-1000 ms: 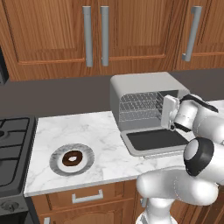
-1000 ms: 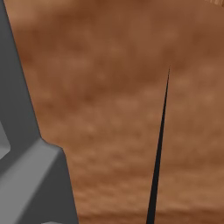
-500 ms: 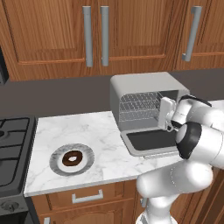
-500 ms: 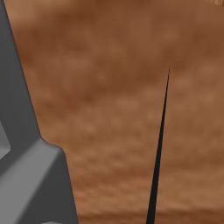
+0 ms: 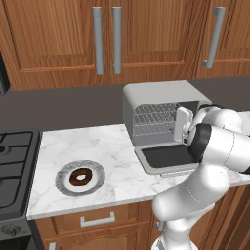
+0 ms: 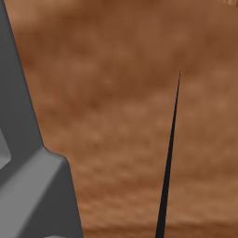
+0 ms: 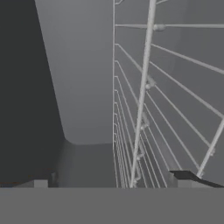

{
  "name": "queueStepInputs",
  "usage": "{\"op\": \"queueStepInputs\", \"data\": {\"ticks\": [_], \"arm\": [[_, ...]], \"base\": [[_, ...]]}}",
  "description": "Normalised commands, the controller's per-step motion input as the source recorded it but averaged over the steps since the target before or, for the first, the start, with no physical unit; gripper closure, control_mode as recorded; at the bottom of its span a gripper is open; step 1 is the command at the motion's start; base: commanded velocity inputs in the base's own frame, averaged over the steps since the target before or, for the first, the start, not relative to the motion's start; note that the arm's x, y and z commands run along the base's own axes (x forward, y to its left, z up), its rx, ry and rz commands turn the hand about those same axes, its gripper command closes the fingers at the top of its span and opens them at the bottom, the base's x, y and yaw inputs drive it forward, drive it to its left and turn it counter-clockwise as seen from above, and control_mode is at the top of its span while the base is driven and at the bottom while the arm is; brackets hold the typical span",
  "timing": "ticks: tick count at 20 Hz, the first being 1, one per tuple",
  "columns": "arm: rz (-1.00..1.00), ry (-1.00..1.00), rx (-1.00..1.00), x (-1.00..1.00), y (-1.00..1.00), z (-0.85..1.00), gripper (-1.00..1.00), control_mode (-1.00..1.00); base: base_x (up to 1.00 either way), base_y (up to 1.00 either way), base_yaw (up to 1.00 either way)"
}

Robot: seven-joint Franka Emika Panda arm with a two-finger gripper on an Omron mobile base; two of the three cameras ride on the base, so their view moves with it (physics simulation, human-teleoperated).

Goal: Pick up the bagel from the plate, place it on the toaster oven rack, close the door, and set the timer.

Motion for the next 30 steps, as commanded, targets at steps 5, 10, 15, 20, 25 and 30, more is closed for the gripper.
{"op": "queueStepInputs", "data": {"ticks": [5,10,15,20,25,30], "arm": [[0.00,0.00,0.00,0.18,0.00,-0.14,-1.00,-1.00],[0.00,0.00,0.00,0.25,0.00,-0.14,-1.00,-1.00],[0.00,0.00,0.00,0.30,0.00,-0.13,-1.00,-1.00],[0.00,0.00,0.00,0.28,0.00,-0.19,-1.00,-1.00],[0.00,0.00,0.00,0.13,0.00,-0.12,1.00,-1.00],[0.00,0.00,0.01,0.00,0.00,0.00,1.00,-1.00]], "base": [[0.00,0.00,0.00],[0.00,0.00,0.00],[0.00,0.00,0.00],[0.00,0.00,0.00],[0.00,0.00,0.00],[0.00,0.00,0.00]]}}
